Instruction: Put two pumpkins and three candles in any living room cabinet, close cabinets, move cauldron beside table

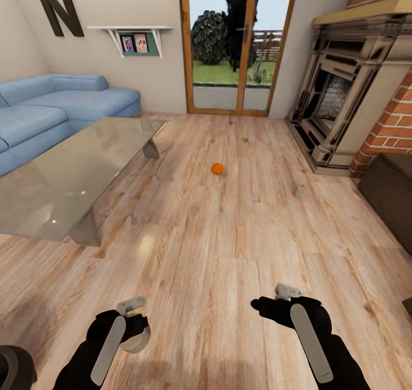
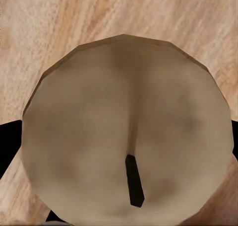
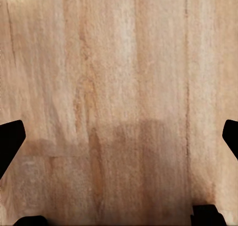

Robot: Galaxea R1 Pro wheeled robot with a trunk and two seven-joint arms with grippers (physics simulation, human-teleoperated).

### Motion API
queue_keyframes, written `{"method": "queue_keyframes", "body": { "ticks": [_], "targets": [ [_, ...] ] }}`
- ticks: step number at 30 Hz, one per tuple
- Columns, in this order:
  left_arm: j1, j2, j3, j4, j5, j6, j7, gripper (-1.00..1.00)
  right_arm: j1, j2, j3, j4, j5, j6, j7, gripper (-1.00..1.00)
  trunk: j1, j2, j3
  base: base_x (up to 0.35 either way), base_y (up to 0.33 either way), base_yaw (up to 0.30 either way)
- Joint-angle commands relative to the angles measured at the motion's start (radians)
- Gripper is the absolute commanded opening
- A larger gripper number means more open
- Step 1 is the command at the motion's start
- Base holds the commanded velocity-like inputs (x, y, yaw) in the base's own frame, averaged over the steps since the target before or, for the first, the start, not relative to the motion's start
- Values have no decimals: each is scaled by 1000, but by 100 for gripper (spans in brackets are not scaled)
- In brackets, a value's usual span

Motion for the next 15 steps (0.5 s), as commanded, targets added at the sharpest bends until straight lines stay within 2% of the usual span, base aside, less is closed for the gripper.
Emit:
{"method": "queue_keyframes", "body": {
  "ticks": [1,15],
  "targets": [
    [0,-1,2,-1,10,2,9,-100,-1,0,0,2,-10,2,-10,100,-4,7,1,0,0,0],
    [0,-1,2,10,12,-18,9,-100,-1,0,0,13,-9,-12,-10,100,-58,105,22,0,0,0]
  ]
}}
